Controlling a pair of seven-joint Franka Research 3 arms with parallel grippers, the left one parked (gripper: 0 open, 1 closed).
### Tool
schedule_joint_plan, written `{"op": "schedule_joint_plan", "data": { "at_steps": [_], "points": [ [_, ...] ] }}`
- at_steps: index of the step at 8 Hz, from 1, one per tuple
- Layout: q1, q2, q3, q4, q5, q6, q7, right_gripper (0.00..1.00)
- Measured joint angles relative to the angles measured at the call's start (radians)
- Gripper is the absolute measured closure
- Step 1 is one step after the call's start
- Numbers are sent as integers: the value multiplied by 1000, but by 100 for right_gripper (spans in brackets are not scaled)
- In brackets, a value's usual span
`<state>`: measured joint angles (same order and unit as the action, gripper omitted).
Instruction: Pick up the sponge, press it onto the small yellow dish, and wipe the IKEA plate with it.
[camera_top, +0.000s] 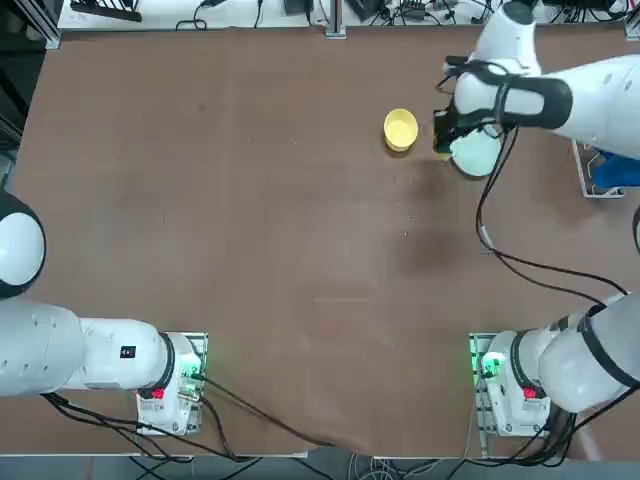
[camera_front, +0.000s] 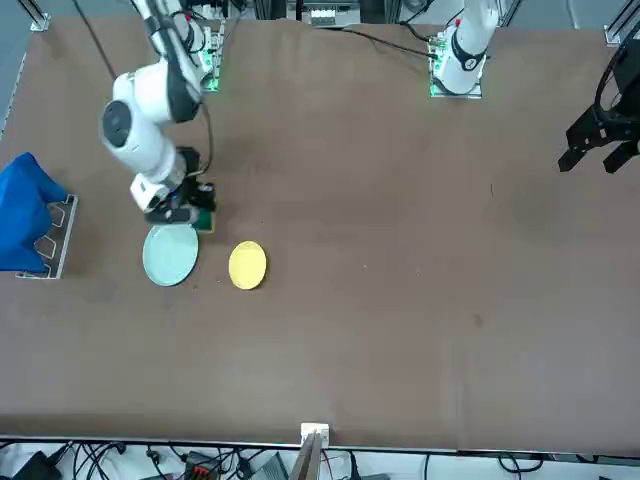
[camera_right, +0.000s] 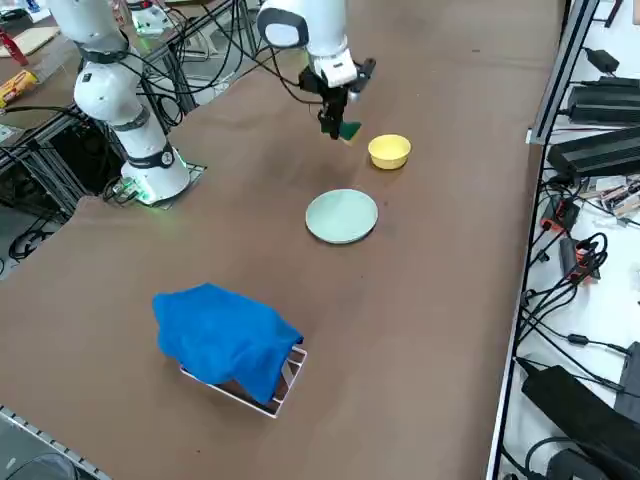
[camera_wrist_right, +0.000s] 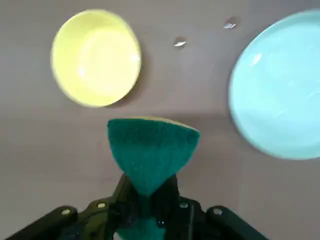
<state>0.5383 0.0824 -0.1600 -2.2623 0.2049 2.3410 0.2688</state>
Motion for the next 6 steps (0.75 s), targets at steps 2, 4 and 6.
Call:
{"op": "schedule_joint_plan", "data": {
  "at_steps": [2, 4, 6],
  "points": [
    [111, -11, 2, -25, 0, 24, 128, 79],
    [227, -9, 3, -100, 0, 149, 229, 79],
    [336, 4, 3, -153, 0, 211, 319, 79]
  ]
}}
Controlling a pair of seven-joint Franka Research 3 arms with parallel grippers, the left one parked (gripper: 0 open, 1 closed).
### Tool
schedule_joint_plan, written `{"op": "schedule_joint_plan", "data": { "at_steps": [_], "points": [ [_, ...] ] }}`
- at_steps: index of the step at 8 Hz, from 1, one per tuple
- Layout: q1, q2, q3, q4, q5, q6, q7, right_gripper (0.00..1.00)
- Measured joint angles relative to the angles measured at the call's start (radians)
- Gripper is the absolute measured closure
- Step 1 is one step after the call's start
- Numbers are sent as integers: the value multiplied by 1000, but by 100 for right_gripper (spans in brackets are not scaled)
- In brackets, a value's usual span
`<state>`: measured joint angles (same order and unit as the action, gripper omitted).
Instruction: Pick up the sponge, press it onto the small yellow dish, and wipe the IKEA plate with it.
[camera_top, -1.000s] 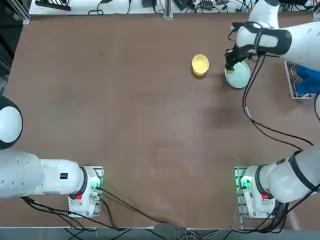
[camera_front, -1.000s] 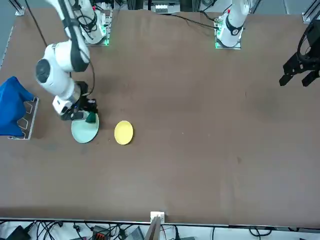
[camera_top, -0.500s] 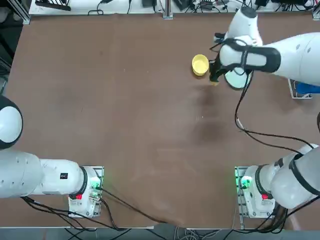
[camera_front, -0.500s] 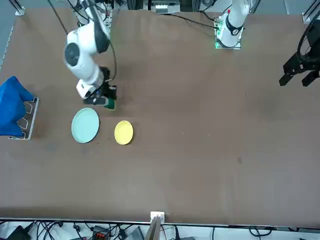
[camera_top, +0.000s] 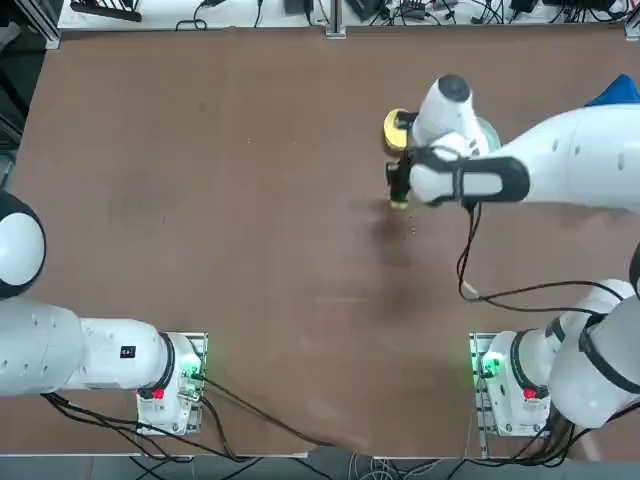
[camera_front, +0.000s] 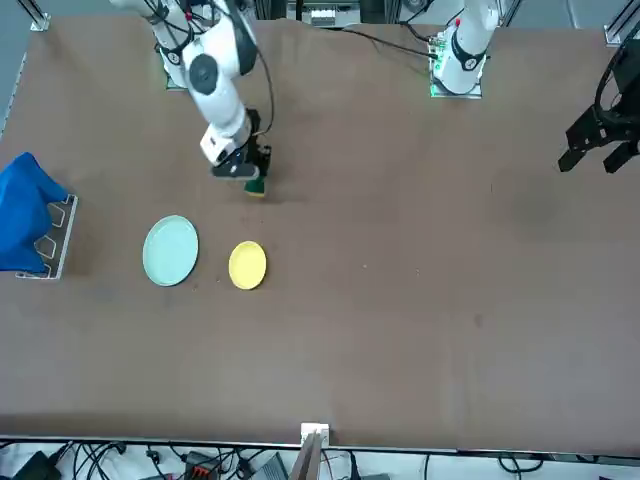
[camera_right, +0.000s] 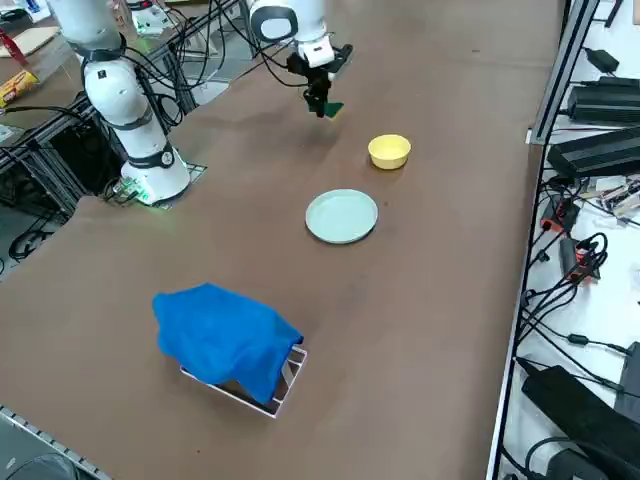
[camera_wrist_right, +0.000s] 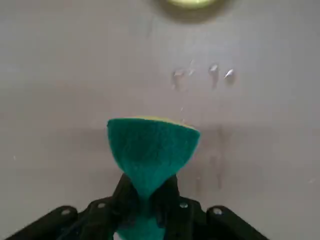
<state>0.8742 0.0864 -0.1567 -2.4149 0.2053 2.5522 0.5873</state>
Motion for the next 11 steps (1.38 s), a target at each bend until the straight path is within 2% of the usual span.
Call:
{"op": "schedule_joint_plan", "data": {
  "at_steps": [3, 7, 11],
  "points": [
    [65, 44, -1, -17, 0, 10, 30, 79],
    [84, 168, -7, -27, 0, 72, 21, 79],
    [78, 183, -22, -25, 0, 79, -32, 79]
  ]
}}
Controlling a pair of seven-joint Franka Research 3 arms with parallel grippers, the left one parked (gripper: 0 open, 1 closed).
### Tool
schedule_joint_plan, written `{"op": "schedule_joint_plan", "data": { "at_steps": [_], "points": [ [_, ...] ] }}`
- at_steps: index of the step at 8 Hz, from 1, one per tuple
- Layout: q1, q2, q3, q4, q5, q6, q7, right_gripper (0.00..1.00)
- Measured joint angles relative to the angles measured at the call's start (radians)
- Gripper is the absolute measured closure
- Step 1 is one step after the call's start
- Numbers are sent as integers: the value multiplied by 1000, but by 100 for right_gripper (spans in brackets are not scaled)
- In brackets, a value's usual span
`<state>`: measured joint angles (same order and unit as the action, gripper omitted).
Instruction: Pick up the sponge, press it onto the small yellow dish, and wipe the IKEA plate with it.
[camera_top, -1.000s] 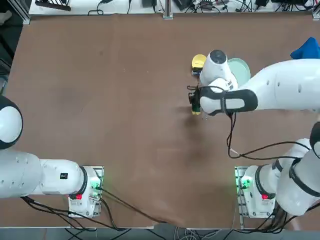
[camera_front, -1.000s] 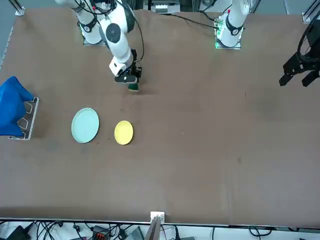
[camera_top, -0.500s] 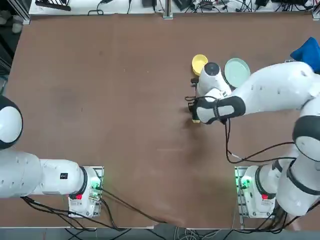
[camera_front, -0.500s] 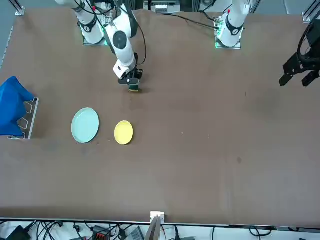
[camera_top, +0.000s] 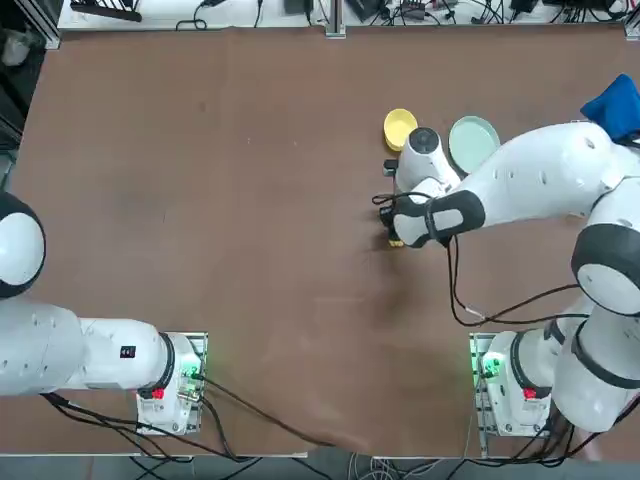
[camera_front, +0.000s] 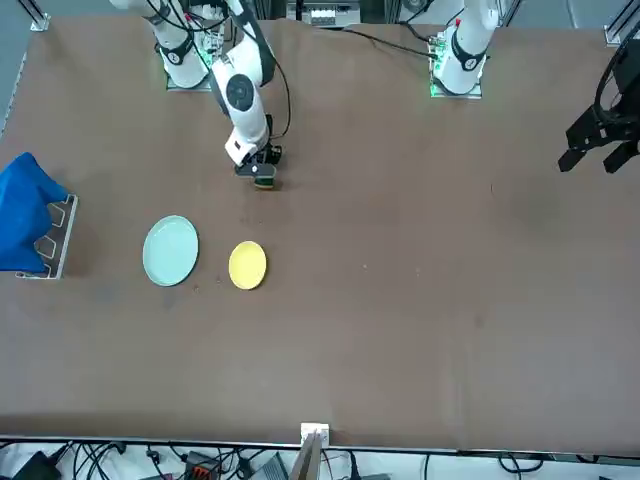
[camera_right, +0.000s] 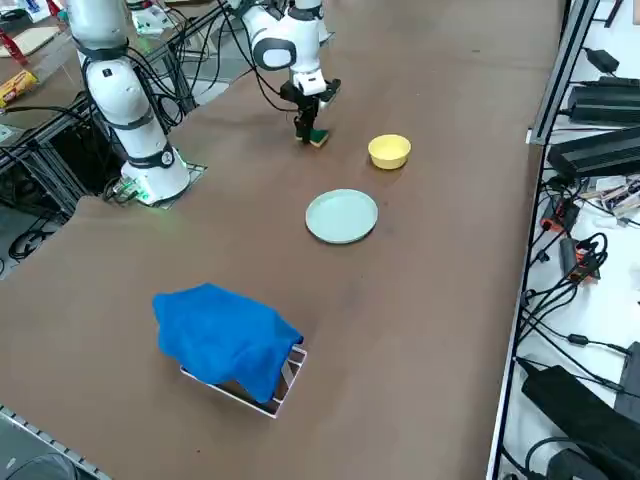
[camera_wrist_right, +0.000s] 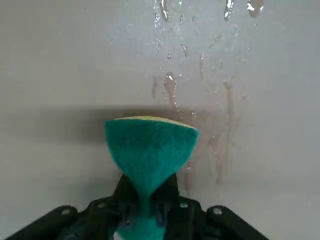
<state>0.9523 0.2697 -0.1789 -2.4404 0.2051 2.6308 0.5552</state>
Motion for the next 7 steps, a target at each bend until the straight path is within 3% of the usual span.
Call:
{"op": "schedule_joint_plan", "data": {
  "at_steps": [2, 3, 6, 7],
  "points": [
    [-11, 1, -1, 0, 0, 0, -20, 77],
    [-15, 1, -2, 0, 0, 0, -20, 65],
    [-19, -7, -2, 12, 0, 2, -21, 14],
    [-20, -21, -6, 19, 0, 3, -22, 1]
  ]
}}
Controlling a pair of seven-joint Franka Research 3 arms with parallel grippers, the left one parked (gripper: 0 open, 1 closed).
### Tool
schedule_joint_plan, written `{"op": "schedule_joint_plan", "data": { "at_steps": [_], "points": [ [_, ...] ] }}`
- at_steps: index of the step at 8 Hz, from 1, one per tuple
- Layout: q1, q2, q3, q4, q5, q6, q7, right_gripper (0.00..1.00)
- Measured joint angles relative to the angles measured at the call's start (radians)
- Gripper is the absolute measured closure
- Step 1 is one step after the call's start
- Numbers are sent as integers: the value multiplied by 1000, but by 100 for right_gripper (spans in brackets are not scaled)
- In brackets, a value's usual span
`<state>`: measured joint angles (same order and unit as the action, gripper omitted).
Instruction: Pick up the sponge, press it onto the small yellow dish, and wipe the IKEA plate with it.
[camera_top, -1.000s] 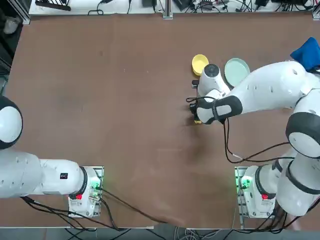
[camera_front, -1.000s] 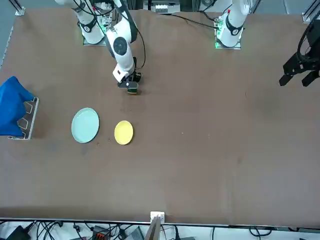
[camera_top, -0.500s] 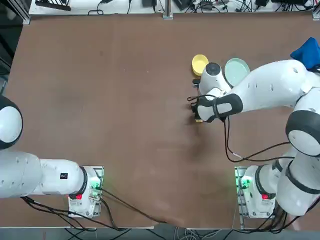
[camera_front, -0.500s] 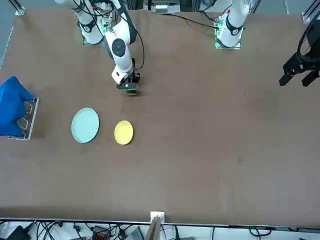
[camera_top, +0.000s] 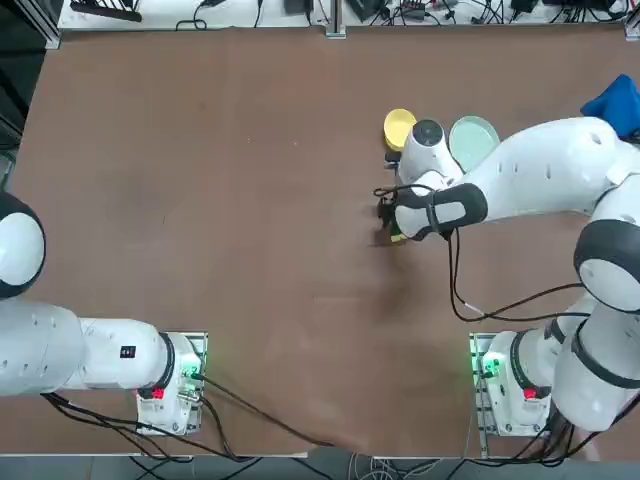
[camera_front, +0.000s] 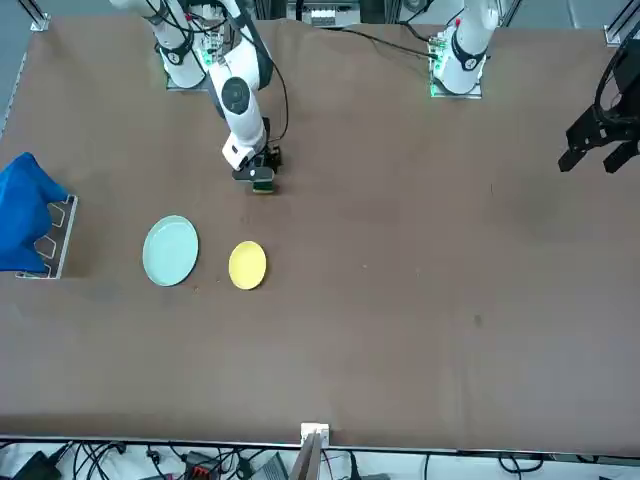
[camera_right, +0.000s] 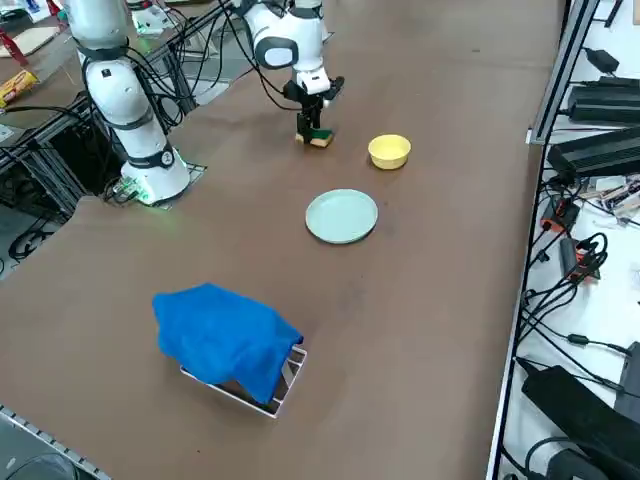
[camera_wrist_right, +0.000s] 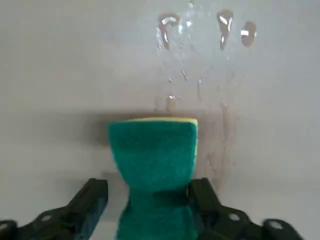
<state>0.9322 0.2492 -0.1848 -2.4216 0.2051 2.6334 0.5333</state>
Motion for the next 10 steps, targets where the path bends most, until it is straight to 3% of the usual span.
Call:
{"op": "schedule_joint_plan", "data": {
  "at_steps": [3, 6, 8, 10],
  "points": [
    [-13, -86, -24, 7, 0, -2, -2, 0],
    [-73, -191, -35, 28, -1, -75, -6, 0],
    [-151, -264, -38, 80, -32, -195, -10, 0],
    [-241, -302, -40, 235, -101, -440, -14, 0]
  ]
}}
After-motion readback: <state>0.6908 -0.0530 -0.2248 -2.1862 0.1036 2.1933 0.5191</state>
